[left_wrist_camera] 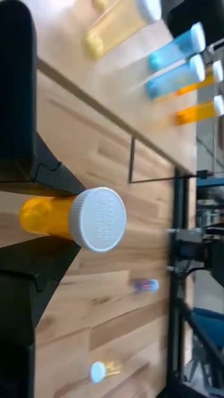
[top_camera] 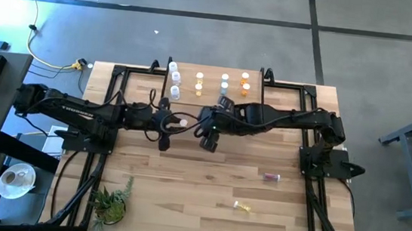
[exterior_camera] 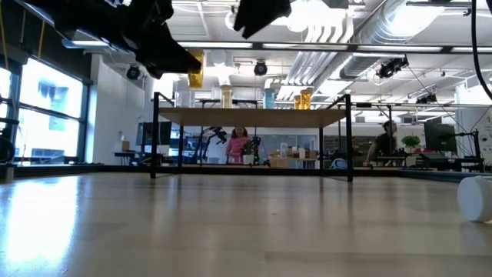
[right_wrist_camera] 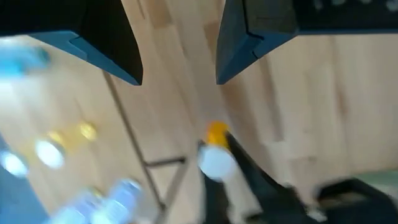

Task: Pick and place medicine bottles onto shelf by color
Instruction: Put the orange pill bottle on the shelf aligned with the other orange pill bottles

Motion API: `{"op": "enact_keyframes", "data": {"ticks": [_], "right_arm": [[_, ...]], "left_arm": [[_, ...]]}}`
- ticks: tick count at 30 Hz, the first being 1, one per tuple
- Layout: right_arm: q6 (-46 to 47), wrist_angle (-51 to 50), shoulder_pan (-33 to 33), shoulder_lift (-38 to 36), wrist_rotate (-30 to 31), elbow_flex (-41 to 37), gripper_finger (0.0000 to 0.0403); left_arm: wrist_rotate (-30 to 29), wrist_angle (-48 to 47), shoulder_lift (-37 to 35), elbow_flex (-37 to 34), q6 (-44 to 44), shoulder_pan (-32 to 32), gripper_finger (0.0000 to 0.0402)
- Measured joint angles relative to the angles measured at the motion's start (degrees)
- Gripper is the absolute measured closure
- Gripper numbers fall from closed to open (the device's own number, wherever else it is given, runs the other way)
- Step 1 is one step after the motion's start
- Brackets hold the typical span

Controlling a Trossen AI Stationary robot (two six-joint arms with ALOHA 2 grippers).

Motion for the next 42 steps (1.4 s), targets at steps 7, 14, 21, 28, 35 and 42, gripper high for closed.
{"op": "enact_keyframes", "data": {"ticks": [7, 14, 21, 28, 35, 42], "right_arm": [[-11.41, 9.34, -0.79, 0.99, -11.56, -0.02, 0.0208], [-14.44, 12.84, -1.17, 2.20, -16.01, -0.07, 0.0208], [-13.02, 12.05, -1.18, 3.53, -16.08, -0.11, 0.0208], [-11.58, 10.43, -1.28, 3.58, -16.18, -0.11, 0.0208], [-11.51, 9.57, -1.42, 3.55, -15.80, -0.11, 0.0208], [-10.09, 8.52, -1.44, 3.54, -15.72, -0.11, 0.0208]], "left_arm": [[0.01, 1.59, 1.11, -0.02, -0.59, -3.10, 0.0316], [0.02, 7.83, 5.01, -0.10, 0.97, -5.47, 0.0316], [0.00, 15.35, 9.27, -0.02, 0.98, -5.46, 0.0316], [-0.22, 15.79, 10.29, 1.38, 1.51, -5.44, 0.0316], [-0.37, 15.85, 10.27, 2.73, 3.58, -5.42, 0.0316], [-1.54, 15.84, 10.27, 2.75, 5.27, -5.42, 0.0316]]}}
